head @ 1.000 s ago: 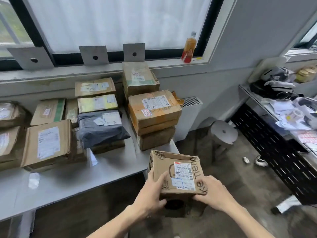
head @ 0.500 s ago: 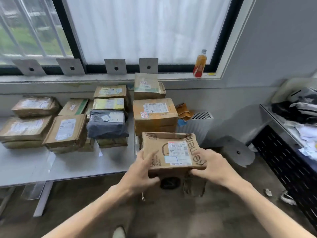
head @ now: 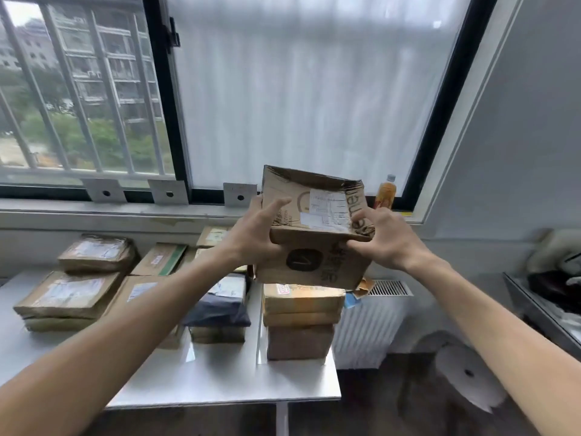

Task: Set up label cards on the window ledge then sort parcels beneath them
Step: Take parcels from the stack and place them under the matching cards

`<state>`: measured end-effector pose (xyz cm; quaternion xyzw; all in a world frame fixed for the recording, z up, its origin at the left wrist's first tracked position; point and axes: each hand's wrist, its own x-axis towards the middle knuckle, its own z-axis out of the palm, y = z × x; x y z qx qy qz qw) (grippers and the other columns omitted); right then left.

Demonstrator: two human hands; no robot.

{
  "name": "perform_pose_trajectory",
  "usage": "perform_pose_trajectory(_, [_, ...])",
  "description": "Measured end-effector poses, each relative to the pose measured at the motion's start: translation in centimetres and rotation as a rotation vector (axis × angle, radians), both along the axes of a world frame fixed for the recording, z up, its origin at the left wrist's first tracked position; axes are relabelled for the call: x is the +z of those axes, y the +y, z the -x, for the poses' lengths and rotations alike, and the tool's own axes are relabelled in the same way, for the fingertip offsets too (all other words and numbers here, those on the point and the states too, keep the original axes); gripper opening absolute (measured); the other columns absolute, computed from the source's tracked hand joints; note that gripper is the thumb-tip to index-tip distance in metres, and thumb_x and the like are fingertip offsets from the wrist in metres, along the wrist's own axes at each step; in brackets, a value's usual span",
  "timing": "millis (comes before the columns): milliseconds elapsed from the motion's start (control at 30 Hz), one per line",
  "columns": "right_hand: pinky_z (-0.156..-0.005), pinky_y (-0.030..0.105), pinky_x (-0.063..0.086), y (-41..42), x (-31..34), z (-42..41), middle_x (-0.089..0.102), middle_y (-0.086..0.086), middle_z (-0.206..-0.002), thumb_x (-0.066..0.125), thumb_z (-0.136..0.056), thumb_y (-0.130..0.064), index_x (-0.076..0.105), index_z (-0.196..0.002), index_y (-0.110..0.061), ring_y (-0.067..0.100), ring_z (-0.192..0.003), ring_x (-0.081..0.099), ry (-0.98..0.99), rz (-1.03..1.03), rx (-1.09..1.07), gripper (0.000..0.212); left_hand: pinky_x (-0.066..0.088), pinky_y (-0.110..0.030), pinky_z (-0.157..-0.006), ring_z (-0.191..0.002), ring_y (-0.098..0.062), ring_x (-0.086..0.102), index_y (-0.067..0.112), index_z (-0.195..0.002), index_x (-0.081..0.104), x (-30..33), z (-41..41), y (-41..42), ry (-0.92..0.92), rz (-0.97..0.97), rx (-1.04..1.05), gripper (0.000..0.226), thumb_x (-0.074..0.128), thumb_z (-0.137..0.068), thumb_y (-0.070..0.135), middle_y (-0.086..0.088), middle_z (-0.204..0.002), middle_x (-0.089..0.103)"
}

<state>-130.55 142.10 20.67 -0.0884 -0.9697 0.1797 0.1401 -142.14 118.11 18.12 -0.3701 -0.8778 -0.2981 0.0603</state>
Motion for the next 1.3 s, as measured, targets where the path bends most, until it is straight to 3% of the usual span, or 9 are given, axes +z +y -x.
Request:
perform_pose_trajectory(133, [-0.091, 0.03, 0.045, 0.4, -2.1, 3.3, 0.06, 0.004, -0.125, 0.078, -0.081, -0.037, 0.061, -0.12, -0.023, 0.017, -0.108, 0.054, -0.07, 0.008, -0.002, 0.044, 0.043, -0.04, -0.105, -0.122, -0.029, 0.051, 0.033, -0.15, 0.03, -2.7, 3.4, 0.2, -0.017, 0.024, -0.027, 0.092, 0.083, -0.075, 0.037, -0.009, -0.14, 0.035])
perform_pose_trajectory(467, [-0.097, 0.033, 0.047, 1.7, -7.2, 7.7, 0.06, 0.0, -0.124, 0.078, -0.077, -0.042, 0.061, -0.115, -0.032, 0.017, -0.112, 0.056, -0.261, 0.041, -0.079, 0.043, 0.037, -0.033, -0.112, -0.124, -0.027, 0.051, 0.028, -0.149, 0.032, -8.9, 6.6, 1.5, -0.171, 0.07, -0.071, 0.079, 0.075, -0.083, 0.018, -0.01, -0.145, 0.026])
perform_pose_trajectory(1300, [-0.1, 0.03, 0.045, 4.6, -8.6, 7.2, 0.059, -0.005, -0.121, 0.078, -0.077, -0.041, 0.06, -0.118, -0.037, 0.013, -0.111, 0.055, -0.259, 0.051, 0.016, 0.045, 0.041, -0.034, -0.111, -0.126, -0.026, 0.049, 0.032, -0.145, 0.031, -10.4, 4.9, 1.9, -0.117, 0.004, -0.067, 0.072, 0.07, -0.084, 0.025, -0.004, -0.149, 0.02])
